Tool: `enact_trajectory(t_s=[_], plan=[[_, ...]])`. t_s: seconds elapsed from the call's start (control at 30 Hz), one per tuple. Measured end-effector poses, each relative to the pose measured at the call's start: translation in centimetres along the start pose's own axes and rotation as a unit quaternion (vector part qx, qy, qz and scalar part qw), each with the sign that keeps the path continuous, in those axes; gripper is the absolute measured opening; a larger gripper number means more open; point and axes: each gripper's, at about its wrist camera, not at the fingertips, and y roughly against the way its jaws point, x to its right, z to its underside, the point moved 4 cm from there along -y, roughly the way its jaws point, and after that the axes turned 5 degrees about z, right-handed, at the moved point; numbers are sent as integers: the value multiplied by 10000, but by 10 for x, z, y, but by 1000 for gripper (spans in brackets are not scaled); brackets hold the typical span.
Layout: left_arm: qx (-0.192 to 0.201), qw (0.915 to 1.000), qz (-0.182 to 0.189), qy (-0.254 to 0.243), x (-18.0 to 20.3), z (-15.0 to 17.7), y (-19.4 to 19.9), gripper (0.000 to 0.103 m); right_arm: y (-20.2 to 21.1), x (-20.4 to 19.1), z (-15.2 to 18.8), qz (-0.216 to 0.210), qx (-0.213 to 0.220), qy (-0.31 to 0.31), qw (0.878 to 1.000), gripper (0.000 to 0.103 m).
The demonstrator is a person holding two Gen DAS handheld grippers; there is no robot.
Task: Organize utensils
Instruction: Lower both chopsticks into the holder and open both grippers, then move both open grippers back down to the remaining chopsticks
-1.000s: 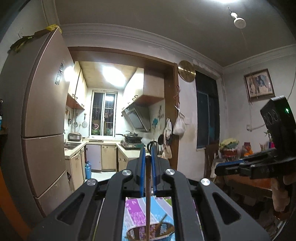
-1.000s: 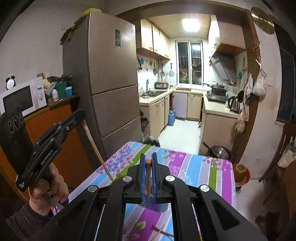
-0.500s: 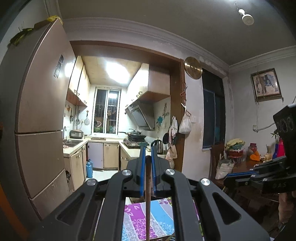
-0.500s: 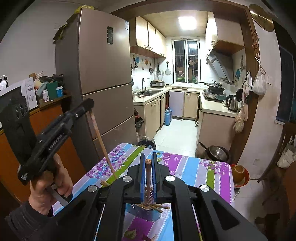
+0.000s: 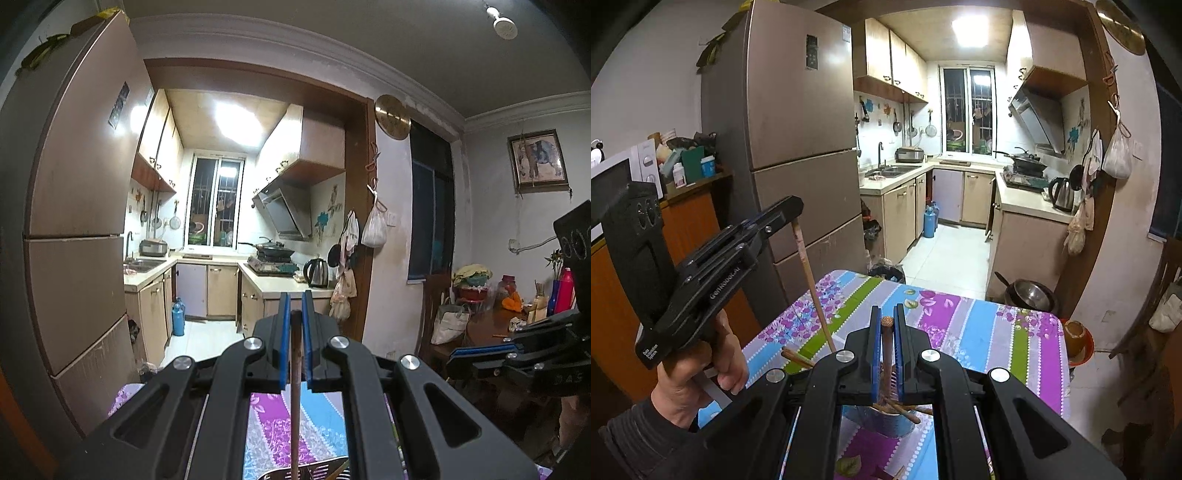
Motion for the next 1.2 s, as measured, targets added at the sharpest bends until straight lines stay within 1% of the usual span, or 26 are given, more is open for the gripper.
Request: enact_trajectory(t_s=[0.23, 0.3, 0.33, 0.37, 0.43, 0.53, 0.57, 0.6, 0.67, 0.7, 0.73, 0.77, 0.8, 0.83, 0.87, 0.9, 0.93, 0.97, 1.03, 1.07, 1.1, 1.13, 1.17, 1.2], plan=[[-193, 9997, -84, 105, -7, 8, -8, 6, -5, -2, 1, 3, 10, 1, 10000, 8], [-212, 9997, -107, 108, -8, 9, -8, 15, -5, -1, 1, 10, 18, 1, 10000, 8], [-200, 9997, -127, 116, -9, 9, -7, 24, -5, -1, 2, 14, 27, -1, 10000, 8], [-186, 9996, -138, 129, -9, 9, -6, 28, -4, -1, 1, 12, 43, -6, 10000, 8], [-181, 9996, -166, 139, -11, 9, -4, 30, -1, 1, 2, 3, 75, -11, 10000, 8], [-177, 9996, -196, 131, -11, 8, -1, 38, 2, 0, 3, 10, 109, -5, 9999, 8], [-175, 9996, -208, 120, -10, 7, 1, 39, 4, -1, 3, 9, 125, 0, 9999, 8], [-167, 9996, -224, 109, -10, 7, 4, 40, 7, -2, 4, 11, 142, -2, 9999, 8], [-140, 9995, -260, 80, -7, 4, 11, 46, 15, -4, 4, 25, 194, 4, 9998, 8], [-129, 9995, -272, 60, -5, 2, 19, 46, 24, -6, 5, 40, 262, 26, 9996, 8], [-112, 9995, -283, 22, -3, -1, 29, 48, 34, -9, 7, 45, 343, 62, 9994, 11], [-88, 9996, -260, -11, 0, -2, 38, 53, 43, -12, 10, 54, 422, 85, 9991, 21], [-51, 9996, -251, -87, 5, -3, 55, 56, 62, -15, 19, 99, 615, 113, 9980, 28], [-32, 9994, -274, -200, 10, -3, 74, 60, 75, -18, 30, 142, 752, 136, 9970, 41], [-34, 9992, -278, -290, 13, 0, 88, 63, 90, -23, 47, 197, 894, 174, 9956, 48], [-37, 9988, -271, -418, 17, 6, 112, 64, 100, -28, 63, 229, 988, 194, 9947, 49], [-54, 9985, -263, -476, 20, 16, 134, 67, 113, -33, 89, 218, 1091, 180, 9936, 51], [-98, 9983, -253, -512, 21, 23, 147, 67, 121, -37, 114, 191, 1144, 137, 9932, 51], [-207, 9979, -268, -561, 22, 53, 186, 67, 131, -48, 166, 294, 1187, 94, 9924, 51], [-293, 9977, -281, -544, 22, 69, 201, 67, 133, -53, 197, 343, 1198, 16, 9922, 51], [-465, 9973, -292, -494, 22, 93, 216, 67, 135, -57, 218, 375, 1173, -65, 9924, 51], [-643, 9966, -280, -429, 24, 119, 229, 67, 134, -62, 248, 433, 1132, -224, 9924, 51], [-752, 9956, -329, -449, 27, 136, 235, 67, 132, -66, 275, 489, 1059, -419, 9923, 51], [-938, 9935, -434, -477, 31, 163, 244, 67, 130, -70, 293, 513, 997, -539, 9922, 51]])
